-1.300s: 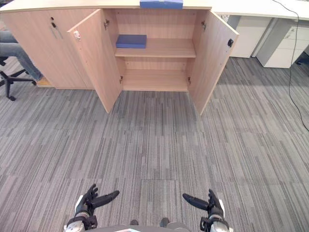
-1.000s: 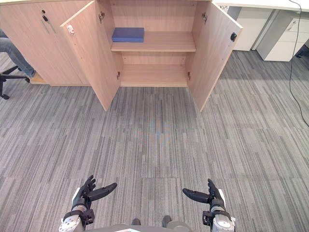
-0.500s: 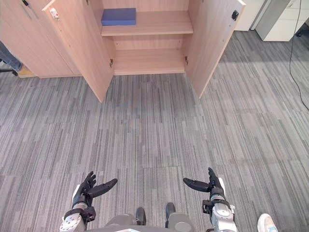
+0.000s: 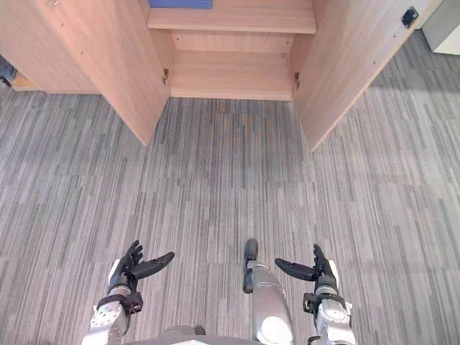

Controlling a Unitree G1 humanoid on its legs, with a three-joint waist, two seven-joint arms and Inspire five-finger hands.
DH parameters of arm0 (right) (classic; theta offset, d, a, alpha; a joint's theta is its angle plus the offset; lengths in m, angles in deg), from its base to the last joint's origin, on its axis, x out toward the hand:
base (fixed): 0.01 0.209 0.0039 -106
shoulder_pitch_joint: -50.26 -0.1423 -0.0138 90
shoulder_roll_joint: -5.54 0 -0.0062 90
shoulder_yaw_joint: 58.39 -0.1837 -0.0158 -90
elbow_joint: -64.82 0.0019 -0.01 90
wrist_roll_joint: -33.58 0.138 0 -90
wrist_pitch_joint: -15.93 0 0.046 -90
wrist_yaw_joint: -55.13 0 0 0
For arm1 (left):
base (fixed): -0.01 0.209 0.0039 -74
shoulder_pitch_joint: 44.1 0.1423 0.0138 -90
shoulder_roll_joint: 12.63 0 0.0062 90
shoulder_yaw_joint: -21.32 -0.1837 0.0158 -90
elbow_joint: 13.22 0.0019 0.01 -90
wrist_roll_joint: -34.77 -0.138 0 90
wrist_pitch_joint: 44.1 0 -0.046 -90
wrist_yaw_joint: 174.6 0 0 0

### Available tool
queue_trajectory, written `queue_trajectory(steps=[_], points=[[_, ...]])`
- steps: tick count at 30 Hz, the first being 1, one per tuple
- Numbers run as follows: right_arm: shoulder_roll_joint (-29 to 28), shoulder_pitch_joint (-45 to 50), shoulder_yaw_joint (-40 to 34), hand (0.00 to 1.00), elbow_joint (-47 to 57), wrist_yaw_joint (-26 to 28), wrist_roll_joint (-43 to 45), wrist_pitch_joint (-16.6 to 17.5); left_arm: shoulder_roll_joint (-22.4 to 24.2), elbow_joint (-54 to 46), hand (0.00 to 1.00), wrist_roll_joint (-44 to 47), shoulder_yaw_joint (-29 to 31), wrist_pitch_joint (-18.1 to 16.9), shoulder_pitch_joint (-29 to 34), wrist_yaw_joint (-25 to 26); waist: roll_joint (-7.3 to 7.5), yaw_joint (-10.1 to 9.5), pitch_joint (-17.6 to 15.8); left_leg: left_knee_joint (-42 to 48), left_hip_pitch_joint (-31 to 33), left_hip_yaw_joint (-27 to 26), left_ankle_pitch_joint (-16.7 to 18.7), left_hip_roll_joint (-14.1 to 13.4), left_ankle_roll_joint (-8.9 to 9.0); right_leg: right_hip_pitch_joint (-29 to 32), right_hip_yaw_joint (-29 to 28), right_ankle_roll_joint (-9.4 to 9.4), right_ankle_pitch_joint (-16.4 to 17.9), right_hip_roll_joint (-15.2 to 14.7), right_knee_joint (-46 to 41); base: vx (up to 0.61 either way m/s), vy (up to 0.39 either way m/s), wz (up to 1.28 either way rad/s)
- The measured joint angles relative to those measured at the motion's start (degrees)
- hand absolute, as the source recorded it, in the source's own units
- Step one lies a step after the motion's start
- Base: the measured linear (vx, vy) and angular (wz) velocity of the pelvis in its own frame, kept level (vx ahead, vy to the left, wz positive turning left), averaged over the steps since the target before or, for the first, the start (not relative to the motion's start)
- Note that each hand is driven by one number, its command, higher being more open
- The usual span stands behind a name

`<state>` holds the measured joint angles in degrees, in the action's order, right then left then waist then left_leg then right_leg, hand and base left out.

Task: Walk over to the cabinet, pick up the folder, carry it to the office cabinet, place the folder inside the office cabinet, then close the office cabinet door

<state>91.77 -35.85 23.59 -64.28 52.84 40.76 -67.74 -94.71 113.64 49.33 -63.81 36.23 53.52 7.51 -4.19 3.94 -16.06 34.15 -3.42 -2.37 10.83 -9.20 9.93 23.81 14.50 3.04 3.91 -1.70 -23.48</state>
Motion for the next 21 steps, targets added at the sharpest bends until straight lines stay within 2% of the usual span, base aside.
queue_trajectory(steps=[1,2,3,4,5,6,8,9,10,11,12,13,14,15,16,17,18,19,20,21], points=[[0.0,-0.5,1.1,1.0,-0.6,-0.1,0.0,0.0,0.5,-0.1,1.0,0.0,0.1,-0.2,0.4,-0.1,0.19,-0.26,-0.7,15.7,5.4,-0.4,-2.0,-2.2,0.23,-5.5,0.0,0.45,1.6,1.6,2.4,0.67,-0.241,-0.05],[-0.4,-0.9,1.9,1.0,-1.0,-0.3,0.0,0.0,0.5,-0.1,1.0,0.0,0.2,-0.3,0.5,-0.2,0.58,-1.11,-1.2,25.0,9.2,-2.0,-0.2,-3.8,-1.41,-10.1,-0.4,0.95,2.3,2.7,4.6,0.64,-0.209,-0.11],[-1.1,-0.9,2.1,1.0,-0.6,-0.3,0.1,0.0,0.5,-0.2,1.0,0.0,0.3,-0.3,0.5,-0.3,1.4,-1.94,-1.8,30.1,12.6,-4.0,1.3,-4.8,-2.51,-14.6,-0.8,1.4,3.0,3.4,7.1,0.57,-0.165,-0.13],[-2.0,-1.1,2.2,1.0,-0.2,-0.4,0.3,0.3,0.6,-0.4,1.0,0.0,0.3,-0.3,0.5,-0.4,2.47,-2.85,-2.1,30.9,17.4,-6.8,2.8,-5.1,-4.89,-19.7,-1.5,1.35,3.7,3.6,10.9,0.43,-0.112,-0.1],[-2.2,-1.1,2.2,1.0,0.2,-0.4,0.7,0.3,0.8,-0.5,1.0,0.0,0.3,-0.3,0.4,-0.6,2.85,-3.32,-2.1,29.2,19.9,-8.4,3.5,-5.1,-5.72,-21.8,-1.9,1.26,3.7,3.6,12.7,0.65,-0.122,-0.19],[-2.1,-1.5,2.2,1.0,0.3,-0.4,0.7,0.8,0.8,-0.7,1.0,0.0,0.1,-0.4,0.3,-1.0,3.24,-4.53,-1.9,19.4,25.3,-10.6,4.4,-3.6,-6.8,-26.2,-2.8,1.02,3.9,3.6,16.8,0.67,-0.065,-0.34],[-1.9,-2.6,2.1,1.0,-0.3,-0.3,0.7,0.8,0.8,-0.7,1.0,0.0,0.3,-0.3,0.3,-1.0,3.45,-5.46,-2.1,4.2,28.5,-10.0,3.4,-1.0,-6.6,-29.3,-4.6,-0.21,4.5,3.0,19.5,0.58,0.008,-0.47],[-1.9,-3.4,1.4,1.0,-1.5,-0.5,0.7,0.8,0.8,-0.3,1.0,0.0,0.3,-0.2,0.5,-0.8,3.52,-6.06,-2.1,-10.8,28.6,-8.0,-0.6,1.5,-5.92,-32.2,-5.8,-1.5,5.3,2.3,21.5,0.63,0.131,-0.66],[-1.8,-3.7,1.1,1.0,-2.7,-0.8,0.7,0.7,0.9,-0.2,1.0,0.0,0.3,-0.1,0.9,-0.6,3.52,-6.84,-1.9,-18.8,28.2,-6.3,-7.7,2.8,-5.72,-35.1,-7.5,-3.04,6.4,1.6,23.1,0.76,0.175,-0.74],[-1.8,-3.7,1.1,1.0,-3.2,-0.9,0.7,0.6,0.9,-0.1,1.0,0.0,0.3,0.1,1.0,-0.3,3.54,-7.27,-1.6,-18.6,27.7,-6.0,-11.4,3.3,-6.21,-35.8,-8.5,-3.89,7.0,1.2,23.0,0.67,0.212,-0.65],[-2.1,-3.4,1.1,1.0,-3.8,-1.0,0.7,0.5,0.8,0.1,1.0,0.0,0.4,0.2,0.9,0.1,4.57,-7.32,-0.8,-18.7,27.0,-5.7,-15.6,4.9,-10.94,-35.9,-9.3,-5.34,7.9,-0.7,21.2,0.68,0.242,-0.21],[-2.2,-3.2,0.7,1.0,-4.1,-0.7,0.6,0.5,1.0,-0.2,1.0,0.0,0.5,0.2,0.0,0.3,5.6,-6.49,-0.1,-17.1,27.0,-6.2,-13.3,6.8,-12.53,-33.5,-9.7,-6.58,8.6,-3.2,15.3,0.68,0.245,0.03],[-2.3,-3.1,0.1,1.0,-4.7,-0.7,0.6,0.4,1.2,-0.4,1.0,0.0,0.5,0.2,-0.3,0.2,5.65,-6.01,-0.1,-15.6,26.6,-6.2,-11.6,7.3,-12.92,-32.4,-10.1,-6.73,8.7,-3.8,11.2,0.68,0.248,0.22],[-2.8,-3.1,-0.6,1.0,-5.7,-0.6,0.6,-0.1,1.2,-0.4,1.0,0.0,0.3,0.2,-0.2,0.1,6.24,-5.55,-0.1,-14.1,23.7,-6.6,-8.1,8.5,-13.41,-29.6,-10.6,-7.98,8.0,-5.3,-0.8,0.67,0.224,0.07],[-3.2,-2.7,-0.5,1.0,-5.8,-0.7,0.5,-0.4,1.1,-0.2,1.0,0.0,0.3,0.3,0.0,0.1,6.65,-5.19,-0.1,-14.1,20.5,-6.9,-5.9,9.2,-14.13,-26.1,-10.7,-11.62,4.8,-6.7,-11.9,0.78,0.237,0.04],[-3.6,-2.4,-0.1,1.0,-6.0,-0.5,0.5,-0.4,0.6,-0.1,1.0,0.0,0.2,0.5,0.1,0.1,6.72,-4.47,-0.1,-14.7,15.7,-6.7,-3.4,9.8,-14.54,-21.2,-10.3,-12.25,2.9,-8.6,-26.3,0.62,0.157,-0.01],[-3.6,-2.3,0.5,1.0,-6.0,-0.4,0.5,-0.5,0.3,-0.1,1.0,0.0,0.2,0.6,0.1,0.2,6.7,-4.3,-0.1,-15.7,13.0,-6.7,-2.6,9.9,-14.69,-19.2,-9.6,-10.14,4.2,-9.2,-31.1,0.58,0.104,-0.02],[-3.8,-2.1,2.3,1.0,-5.9,-0.3,0.5,-0.4,-0.4,-0.1,1.0,0.0,0.0,0.4,0.2,0.3,6.44,-3.94,0.1,-19.8,6.4,-6.4,-1.6,9.7,-14.65,-15.1,-7.6,-6.61,7.4,-9.2,-35.1,0.63,0.025,0.04],[-3.8,-2.1,3.6,1.0,-5.6,-0.2,0.5,-0.3,-1.1,-0.2,1.0,0.0,0.0,0.1,-0.3,0.3,6.17,-3.42,0.0,-23.0,2.2,-5.9,-1.5,8.8,-14.37,-12.2,-5.4,-5.32,9.8,-7.9,-31.8,0.61,-0.013,0.12],[-3.9,-2.3,4.1,1.0,-5.6,-0.1,0.4,-0.3,-1.2,-0.1,1.0,0.0,0.0,0.0,-0.5,0.3,6.08,-3.11,0.0,-24.0,0.7,-5.8,-1.5,8.2,-14.36,-10.9,-4.4,-4.93,10.8,-7.1,-28.5,0.39,-0.039,0.21]])
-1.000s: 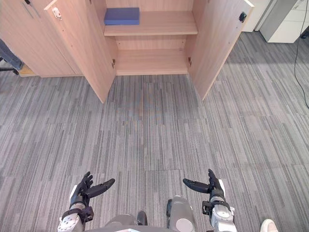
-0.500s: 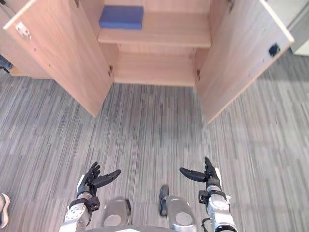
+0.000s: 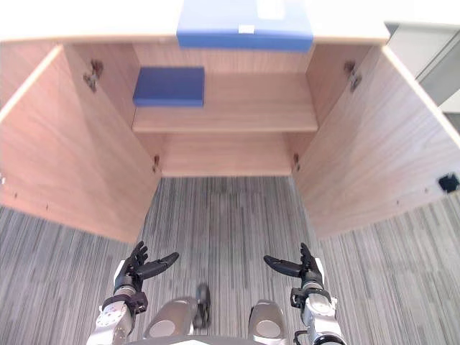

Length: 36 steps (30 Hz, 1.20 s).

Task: Walk over to the cabinet, pick up the folder, carry it to the office cabinet, place the folder inside the office cabinet, then close the office cabinet door

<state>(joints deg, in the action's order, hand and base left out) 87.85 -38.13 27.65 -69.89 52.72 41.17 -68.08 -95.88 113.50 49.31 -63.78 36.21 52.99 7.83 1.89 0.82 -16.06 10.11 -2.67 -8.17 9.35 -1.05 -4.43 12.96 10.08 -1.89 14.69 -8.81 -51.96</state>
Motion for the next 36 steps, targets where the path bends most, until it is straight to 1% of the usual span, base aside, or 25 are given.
queue_trajectory(steps=[1,2,3,4,5,6,7,8,9,10,11,12,13,14,15,16,17,18,20,23,26,27,31,34,36], points=[[-0.2,-0.1,0.0,1.0,0.1,0.0,0.0,0.0,-0.3,0.0,1.0,0.0,0.0,-0.1,-0.3,0.0,-0.18,0.19,-0.1,-0.4,-1.0,0.0,0.0,-0.6,0.0,1.4,1.0,0.02,0.6,0.7,4.0,0.38,-0.092,0.24],[-0.3,-0.3,0.0,1.0,0.1,0.0,0.0,0.0,-0.7,0.1,1.0,0.0,0.1,-0.1,-0.7,0.0,-0.2,0.39,0.0,-0.4,-2.1,0.1,0.1,-1.8,0.23,3.6,2.4,-0.2,0.5,2.3,14.2,0.39,-0.106,0.29],[-0.3,-0.1,0.0,1.0,0.1,0.0,0.0,0.0,-0.9,0.0,1.0,0.0,0.2,-0.2,-0.7,0.0,0.09,0.54,0.3,-0.3,-3.0,0.3,0.8,-2.2,1.52,4.2,3.0,-0.51,-1.8,3.5,23.7,0.6,-0.15,0.46],[-0.3,1.5,-0.3,1.0,0.3,-0.1,0.0,0.1,-1.4,-0.1,1.0,0.0,0.2,-0.2,0.0,-0.1,1.25,0.73,1.2,0.4,-4.4,0.8,3.3,-1.6,5.39,3.7,1.4,1.19,-11.9,4.6,37.1,0.43,-0.117,0.48],[-0.4,2.6,-0.3,1.0,0.2,-0.1,0.0,0.1,-1.5,0.1,1.0,0.0,0.2,-0.2,0.5,-0.1,2.49,0.83,1.9,1.2,-5.1,1.2,5.0,-0.9,6.59,4.0,-0.1,3.46,-20.6,4.2,38.6,0.53,-0.166,0.48],[1.0,2.0,-0.6,1.0,-1.5,-0.2,0.0,-0.3,0.6,2.3,1.0,0.0,0.4,0.3,-0.6,0.2,-0.17,0.75,2.0,4.5,-5.3,1.8,6.8,-3.5,7.99,4.8,1.3,4.72,-17.1,5.0,32.7,0.6,-0.235,0.37],[1.0,3.0,-0.9,1.0,-1.2,-0.3,0.0,-0.4,1.7,2.2,1.0,0.0,0.2,0.5,0.1,0.0,-0.05,0.75,2.6,11.2,-3.2,1.5,6.4,-4.0,9.0,3.6,1.5,4.05,-13.1,4.8,32.1,0.57,-0.237,0.24],[1.1,3.4,-1.0,1.0,-0.6,-0.3,0.0,-0.4,2.5,1.9,1.0,0.0,0.1,0.5,0.3,-0.1,-0.45,0.68,2.5,15.9,-1.4,1.3,6.1,-4.9,9.58,2.8,1.7,4.31,-12.0,5.0,31.8,0.45,-0.192,0.26],[0.9,4.1,-0.9,1.0,0.8,-0.3,0.0,-0.4,3.7,1.8,1.0,0.0,0.2,0.5,0.6,-0.3,-0.93,0.75,2.3,26.7,3.0,1.1,5.0,-7.5,12.53,0.3,2.3,4.71,-10.1,5.7,32.3,0.32,-0.144,0.17],[0.3,5.2,-0.9,1.0,1.1,-0.3,0.1,-0.4,4.3,1.6,1.0,0.0,0.1,0.6,1.1,-0.5,-1.09,0.23,2.4,34.8,6.2,-0.1,6.0,-10.3,12.58,-2.6,2.9,5.18,-9.1,6.8,33.5,0.38,-0.15,0.13],[0.0,5.7,-0.9,1.0,1.7,-0.4,0.1,-0.4,4.5,1.3,1.0,0.0,-0.2,0.6,1.2,-0.6,-1.05,-0.1,2.4,36.4,7.3,-0.8,6.4,-11.2,12.5,-4.1,2.9,5.41,-8.9,7.1,34.3,0.44,-0.14,-0.08],[-0.4,6.1,-1.2,1.0,3.0,-0.4,0.2,-0.3,5.0,0.9,1.0,0.0,-0.4,0.6,1.6,-0.7,-1.07,-0.7,2.4,35.0,8.7,-1.8,7.3,-11.9,11.54,-6.3,2.7,5.41,-8.8,7.5,35.7,0.41,-0.082,-0.24],[-0.6,5.5,-2.2,1.0,3.4,-0.4,0.2,-0.1,5.4,0.9,1.0,0.0,-0.6,0.6,1.8,-0.9,-1.08,-1.01,2.5,29.2,9.5,-2.1,7.8,-11.3,10.97,-7.7,1.9,5.35,-8.9,7.4,37.0,0.33,-0.032,-0.31],[-0.5,5.1,-2.7,1.0,3.4,-0.5,0.2,0.0,5.3,0.9,1.0,0.0,-0.9,0.6,1.7,-1.0,-1.16,-1.17,2.5,24.9,9.6,-1.6,7.8,-10.6,10.95,-8.1,1.4,5.27,-8.9,7.3,37.4,0.29,0.022,-0.42],[-0.4,4.4,-3.5,1.0,3.3,-0.5,0.2,0.0,5.3,0.4,1.0,-0.1,-1.0,0.6,1.5,-1.1,-1.59,-1.35,2.8,15.5,9.2,0.7,6.7,-9.1,10.64,-8.4,0.5,5.05,-8.9,7.3,37.9,0.25,0.075,-0.45],[-0.4,4.0,-4.3,1.0,3.0,-0.6,0.2,0.0,5.3,-0.7,1.0,0.0,-1.0,0.6,1.8,-1.0,-2.06,-1.34,3.0,8.0,8.7,2.0,2.9,-8.1,10.33,-8.6,-0.4,4.29,-8.7,7.4,38.0,0.23,0.102,-0.41],[-0.4,3.9,-4.7,1.0,2.9,-0.6,0.2,0.0,5.3,-1.4,1.0,0.0,-1.0,0.6,1.8,-0.9,-2.36,-1.28,3.1,5.4,8.5,2.3,-0.6,-8.0,10.04,-8.9,-0.6,3.78,-8.4,7.5,38.0,0.21,0.142,-0.28],[-0.6,4.2,-4.8,1.0,2.2,-0.7,0.1,-0.2,4.9,-2.8,1.0,0.0,-1.0,0.6,1.8,-0.8,-2.2,-1.23,3.6,4.5,7.7,2.5,-3.3,-7.2,8.35,-9.6,-1.3,2.68,-8.0,7.0,38.2,0.19,0.158,-0.02],[-0.5,5.7,-4.8,1.0,2.4,-0.6,0.1,-0.1,4.5,-7.5,1.0,-0.1,-1.0,0.7,2.1,-0.7,-1.77,-0.92,4.0,2.6,6.4,2.5,-3.4,-5.4,8.14,-10.6,-1.3,1.29,-7.6,5.4,39.4,0.15,0.167,0.1],[-0.6,7.1,-4.7,1.0,2.2,-0.2,0.1,-0.1,2.3,-18.2,1.0,-2.1,-0.6,0.0,3.6,0.1,-2.18,-0.95,4.5,0.0,5.3,2.6,-4.0,-3.4,7.23,-12.0,-1.3,-0.23,-8.4,3.8,42.1,0.1,0.146,0.06],[-0.6,7.7,-4.7,1.0,2.2,-0.1,0.1,0.0,0.7,-27.6,1.0,-5.6,0.3,-0.1,6.0,1.4,-2.25,-0.98,4.6,-1.7,3.6,2.7,-4.3,-2.7,6.78,-13.7,-1.2,-0.78,-8.8,3.5,43.8,0.07,0.061,0.03],[-0.5,8.3,-4.7,1.0,2.0,-0.1,0.0,0.3,0.3,-33.9,1.0,-9.7,0.2,-1.0,8.2,2.7,-2.33,-1.12,5.1,-2.7,2.8,2.8,-4.4,-2.4,6.57,-14.4,-1.0,-0.99,-8.9,3.3,44.7,0.03,0.016,0.05],[-0.5,8.7,-4.7,1.0,0.4,-0.5,-1.1,1.8,0.4,-46.2,1.0,-21.7,-0.9,-3.9,13.3,6.3,-3.29,-1.23,7.0,-4.2,1.4,2.8,-4.6,-1.9,6.27,-16.1,-1.0,-1.49,-9.4,3.2,46.5,0.03,0.011,0.02],[-0.5,8.8,-4.5,1.0,0.0,-0.7,-2.8,2.1,0.3,-51.6,1.0,-27.2,-2.1,-5.7,14.6,8.7,-4.03,-1.38,7.8,-5.1,0.4,2.9,-4.9,-1.9,5.83,-17.0,-0.9,-1.5,-9.7,3.2,47.1,-0.01,0.0,0.0],[-0.4,8.9,-3.9,1.0,0.0,-0.7,-3.5,2.2,0.2,-55.3,1.0,-30.3,-3.3,-6.4,15.1,10.1,-4.14,-1.42,8.0,-5.0,0.1,2.9,-4.9,-1.8,5.8,-17.3,-1.0,-1.43,-9.7,3.2,47.1,-0.05,0.003,0.0]])
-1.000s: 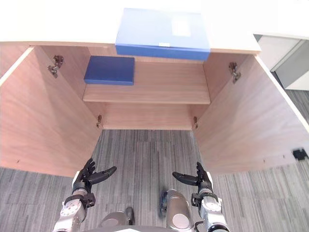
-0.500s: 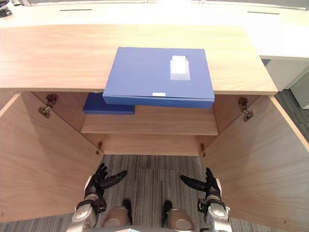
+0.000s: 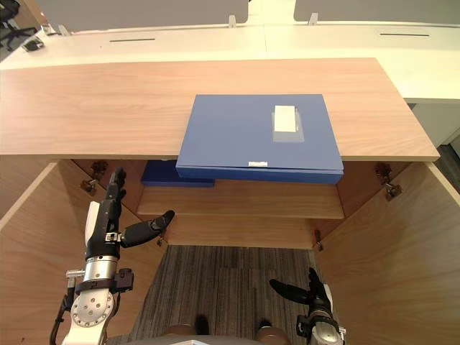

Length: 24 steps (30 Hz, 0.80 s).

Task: Walk over to the cabinet, pick up the folder, carry it to the office cabinet, place the folder inside the office cabinet, then close the office cabinet door

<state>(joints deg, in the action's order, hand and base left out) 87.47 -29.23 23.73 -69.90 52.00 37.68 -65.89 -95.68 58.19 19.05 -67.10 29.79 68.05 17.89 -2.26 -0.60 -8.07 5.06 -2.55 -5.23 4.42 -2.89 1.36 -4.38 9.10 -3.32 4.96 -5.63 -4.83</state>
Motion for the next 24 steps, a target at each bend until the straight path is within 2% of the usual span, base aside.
queue_trajectory(steps=[6,14,18,23,24], points=[[1.2,0.7,3.9,1.0,-1.9,-0.4,-1.6,0.0,-5.8,-4.7,1.0,-5.7,-5.6,-1.0,-1.4,1.1,-0.01,0.11,1.4,0.0,-1.4,-0.2,-0.3,0.2,-0.24,-1.1,-0.6,0.25,-0.3,0.2,0.0,-0.07,0.002,-0.04],[1.2,1.4,6.2,1.0,-2.0,-0.1,-2.0,0.0,-12.0,-3.7,1.0,-16.7,-12.2,-0.7,-8.7,1.0,0.15,1.5,2.2,-3.1,-3.1,-2.0,-2.2,-0.1,-0.14,-1.3,-2.7,0.43,-2.4,0.8,2.0,-0.07,-0.002,-0.12],[1.2,1.5,6.1,1.0,-2.0,0.2,-2.0,0.0,-12.5,1.4,1.0,-25.8,-14.0,1.2,-13.8,1.3,0.15,3.18,2.3,-6.1,-4.1,-2.6,-3.8,0.0,-0.21,-0.8,-3.2,0.43,-3.5,1.2,3.2,-0.03,-0.01,-0.11],[1.2,1.7,6.1,1.0,-2.0,0.6,-2.0,0.0,-12.1,7.2,1.0,-34.0,-14.4,4.8,-18.5,3.8,0.29,3.55,2.7,-7.4,-4.4,-3.4,-4.1,0.0,-0.21,-0.5,-4.1,0.35,-4.2,1.6,4.5,0.01,-0.004,-0.09],[1.2,1.7,6.1,1.0,-2.0,0.7,-2.0,0.0,-12.0,7.8,0.0,-34.5,-14.4,5.3,-19.3,4.0,0.3,3.59,2.7,-7.5,-4.4,-3.4,-4.1,0.0,-0.22,-0.6,-4.1,0.31,-4.2,1.6,4.7,0.0,0.0,0.0]])
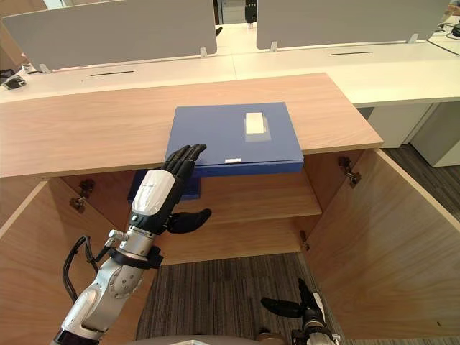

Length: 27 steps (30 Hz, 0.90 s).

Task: Walk over to the cabinet, pick up the folder, carry it to the office cabinet, place the folder inside the office cabinet, then close the office cabinet door

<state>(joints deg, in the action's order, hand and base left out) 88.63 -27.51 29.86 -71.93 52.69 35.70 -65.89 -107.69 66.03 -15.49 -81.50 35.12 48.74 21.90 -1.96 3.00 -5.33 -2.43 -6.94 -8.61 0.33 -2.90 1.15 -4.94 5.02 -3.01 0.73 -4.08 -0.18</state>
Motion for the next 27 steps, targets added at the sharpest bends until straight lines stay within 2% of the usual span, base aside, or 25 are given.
queue_trajectory(steps=[2,6,14,19,23,27], points=[[0.0,-0.2,0.0,1.0,0.0,0.1,0.1,0.0,0.6,1.8,0.0,-1.7,0.0,2.3,-2.5,0.9,0.02,0.16,0.2,-0.4,0.0,-0.1,0.0,0.1,-0.06,-0.1,0.0,-0.08,-0.2,0.0,0.6,0.0,0.0,0.0],[-0.1,-0.3,0.0,1.0,0.0,0.4,0.3,0.0,1.6,3.0,0.0,-3.9,0.3,4.4,-5.9,2.3,0.32,0.71,0.4,-1.1,-0.1,-0.1,-0.1,0.2,-0.1,-0.1,0.0,-0.17,-0.4,0.0,1.3,0.01,0.001,0.0],[-0.2,-0.6,0.0,1.0,0.0,1.2,0.8,0.0,2.1,3.7,0.0,-3.0,1.6,3.9,-11.1,3.9,0.76,1.7,0.7,-1.5,-0.3,-0.4,-0.1,0.4,-0.11,-0.4,-0.1,-0.25,-0.6,-0.2,1.7,0.0,-0.001,-0.01],[-0.3,-0.9,0.0,1.0,0.3,0.9,1.2,0.0,2.2,3.4,0.0,-1.1,1.5,2.6,-9.2,3.5,0.84,1.78,0.6,-1.5,-0.3,-1.5,0.0,0.6,-0.1,-0.5,-1.2,-0.29,-1.7,-0.3,3.3,-0.05,-0.009,-0.1],[-1.0,-0.2,-0.3,1.0,3.6,0.2,3.0,-0.1,4.6,-2.7,0.0,4.5,1.5,1.5,-5.1,3.0,0.91,1.67,0.6,-1.5,-0.2,-2.4,0.1,0.4,-0.08,0.0,-2.2,-0.4,-1.8,-0.2,3.2,-0.03,-0.017,-0.13],[-4.6,2.3,-2.6,1.0,20.8,-0.6,8.3,0.1,8.4,-11.1,0.0,11.2,1.4,-0.7,1.3,1.4,0.97,1.68,0.6,-1.4,0.0,-3.2,0.2,0.2,-0.2,0.6,-3.2,-0.44,-1.8,0.2,3.0,-0.01,-0.022,-0.11]])
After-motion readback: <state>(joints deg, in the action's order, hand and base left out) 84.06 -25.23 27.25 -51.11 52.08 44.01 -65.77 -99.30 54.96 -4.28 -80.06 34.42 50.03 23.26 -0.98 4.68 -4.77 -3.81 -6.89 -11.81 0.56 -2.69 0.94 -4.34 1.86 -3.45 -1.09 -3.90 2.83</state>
